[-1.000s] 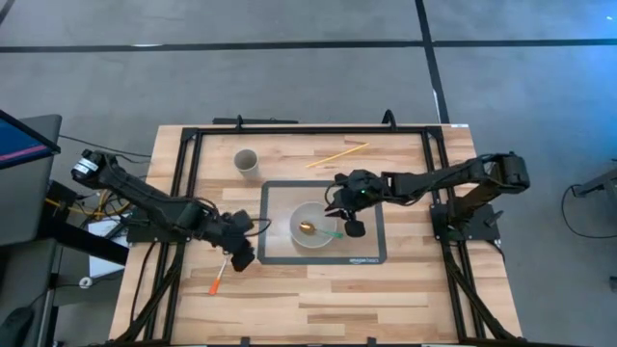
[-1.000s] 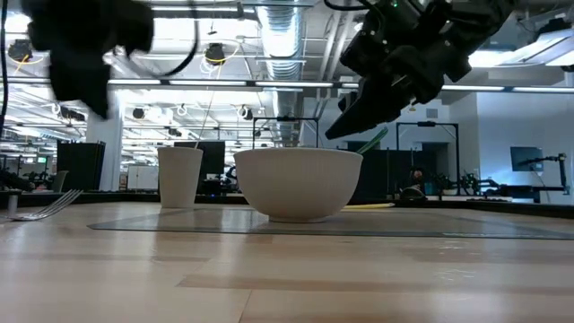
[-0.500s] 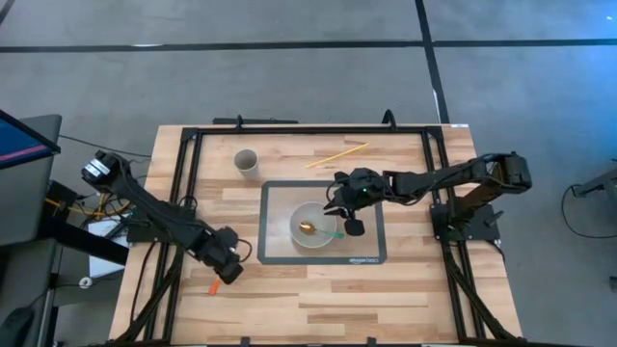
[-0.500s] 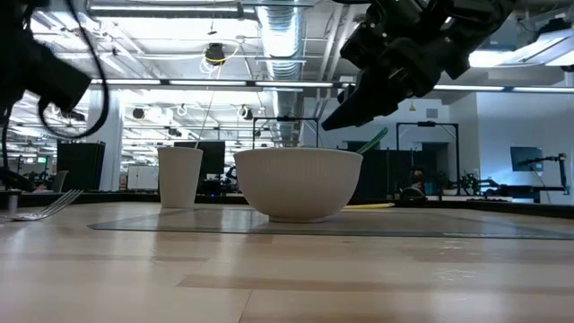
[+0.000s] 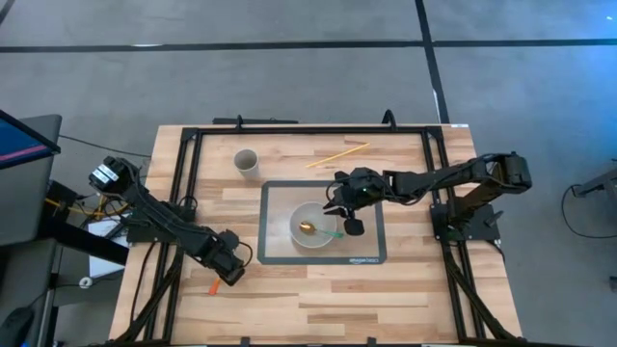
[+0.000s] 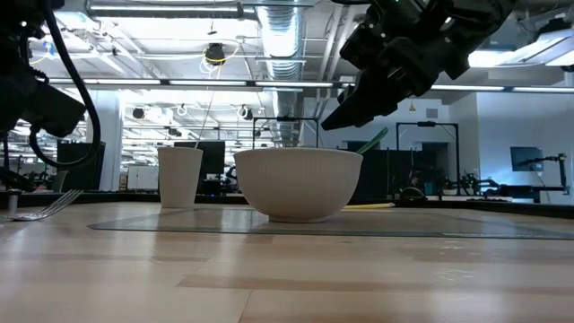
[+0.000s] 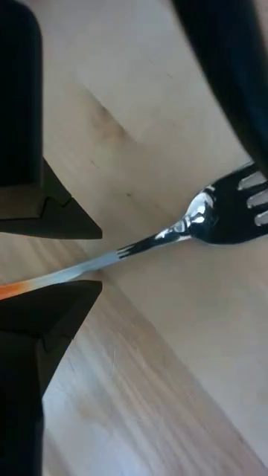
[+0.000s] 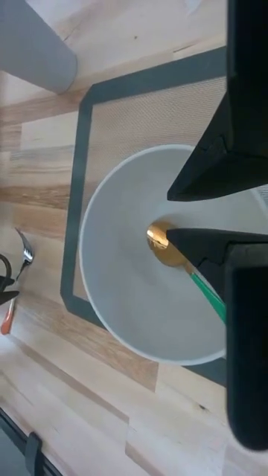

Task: Pick & Place Utensil
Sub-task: Put the orange fork into the white bowl, then put the white cup on the transparent placemat to the top left of the white bowl

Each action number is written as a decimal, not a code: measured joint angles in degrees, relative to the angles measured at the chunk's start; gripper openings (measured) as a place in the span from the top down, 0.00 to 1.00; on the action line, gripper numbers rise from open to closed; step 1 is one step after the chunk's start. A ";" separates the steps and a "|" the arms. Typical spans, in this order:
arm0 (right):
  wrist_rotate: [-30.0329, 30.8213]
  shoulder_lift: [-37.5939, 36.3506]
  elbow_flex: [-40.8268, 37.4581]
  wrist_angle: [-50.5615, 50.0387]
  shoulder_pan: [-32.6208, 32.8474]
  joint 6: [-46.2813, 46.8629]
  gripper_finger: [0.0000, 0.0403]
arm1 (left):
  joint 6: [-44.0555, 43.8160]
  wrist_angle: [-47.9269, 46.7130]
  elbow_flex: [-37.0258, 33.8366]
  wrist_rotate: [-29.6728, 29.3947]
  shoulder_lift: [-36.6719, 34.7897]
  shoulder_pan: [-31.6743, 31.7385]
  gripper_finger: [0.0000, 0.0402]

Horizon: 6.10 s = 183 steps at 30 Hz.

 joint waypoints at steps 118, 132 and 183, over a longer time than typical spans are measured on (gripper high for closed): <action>0.46 0.03 -7.98 5.60 1.20 3.06 0.84 | 3.34 15.18 35.92 52.33 30.96 45.98 0.92; 0.46 0.03 -7.96 5.60 1.20 3.12 0.84 | 3.43 15.76 35.92 51.45 30.89 46.07 0.75; 11.18 -31.14 -4.04 -12.04 -9.33 3.39 0.84 | 76.63 18.11 16.82 -11.74 -22.70 40.63 0.75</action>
